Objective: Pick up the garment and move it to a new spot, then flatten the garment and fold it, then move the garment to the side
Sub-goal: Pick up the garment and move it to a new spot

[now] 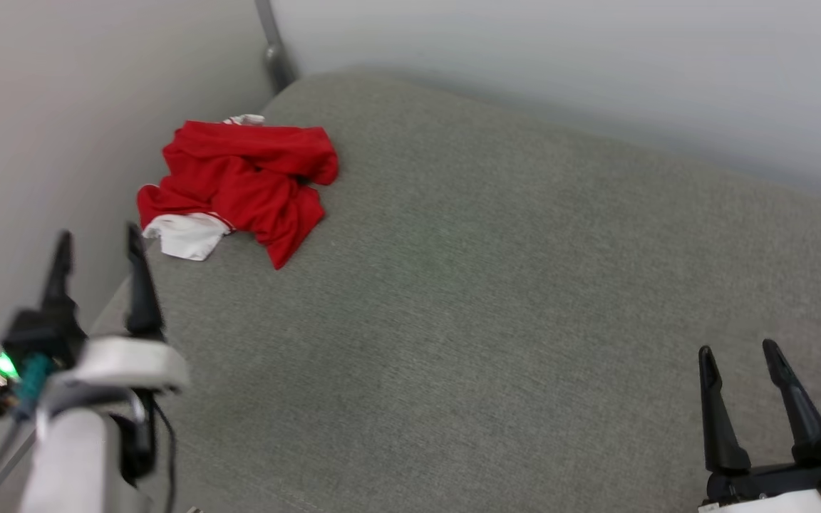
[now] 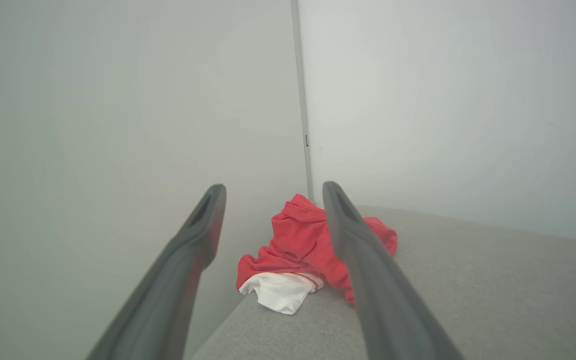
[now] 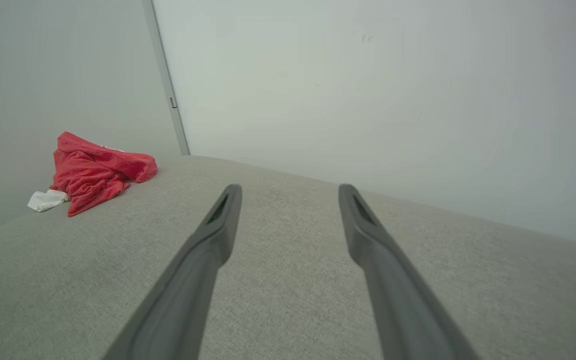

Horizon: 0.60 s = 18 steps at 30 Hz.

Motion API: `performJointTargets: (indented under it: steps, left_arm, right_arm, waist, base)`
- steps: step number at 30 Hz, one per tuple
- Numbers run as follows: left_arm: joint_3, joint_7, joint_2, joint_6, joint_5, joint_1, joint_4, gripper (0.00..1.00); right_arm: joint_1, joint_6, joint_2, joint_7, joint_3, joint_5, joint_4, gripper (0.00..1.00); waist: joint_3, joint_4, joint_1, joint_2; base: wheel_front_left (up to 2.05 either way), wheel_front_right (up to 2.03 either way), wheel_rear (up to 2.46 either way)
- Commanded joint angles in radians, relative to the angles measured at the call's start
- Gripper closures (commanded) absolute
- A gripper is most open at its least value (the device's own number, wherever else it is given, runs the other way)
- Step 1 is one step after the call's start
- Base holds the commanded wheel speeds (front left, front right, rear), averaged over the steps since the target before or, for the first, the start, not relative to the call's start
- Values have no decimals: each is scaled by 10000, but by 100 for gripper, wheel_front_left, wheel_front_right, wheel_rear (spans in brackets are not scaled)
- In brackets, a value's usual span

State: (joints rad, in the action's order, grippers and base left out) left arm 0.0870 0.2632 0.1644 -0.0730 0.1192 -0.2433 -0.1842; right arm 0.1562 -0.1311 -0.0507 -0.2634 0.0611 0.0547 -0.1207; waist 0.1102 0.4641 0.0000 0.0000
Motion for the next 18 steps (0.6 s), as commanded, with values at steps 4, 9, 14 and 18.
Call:
performJointTargets:
  steps: [4, 9, 14, 18]
  left_arm:
    - [393, 25, 847, 423, 88, -1691, -1049, 0]
    - [671, -329, 1813, 761, 291, -3695, -1830, 0]
    - [748, -1812, 2661, 1263, 693, -5423, -2451, 0]
    - [688, -3569, 3300, 1669, 1196, -6589, -3076, 0]
  right_arm:
    - [-370, 5, 9, -21, 126, -247, -186, 0]
    - [-710, 5, 11, -21, 215, -560, -390, 0]
    - [-1123, 5, 9, -21, 276, -839, -687, 0]
    - [-1516, 7, 9, -21, 300, -1046, -984, 0]
  waist:
    - [860, -591, 0, 0]
    - [1763, -964, 0, 0]
    - [2711, -1260, 0, 0]
    - [3488, -1518, 0, 0]
  base:
    - [0, 0, 0]
    - [0, 0, 0]
    - [0, 0, 0]
    - [0, 0, 0]
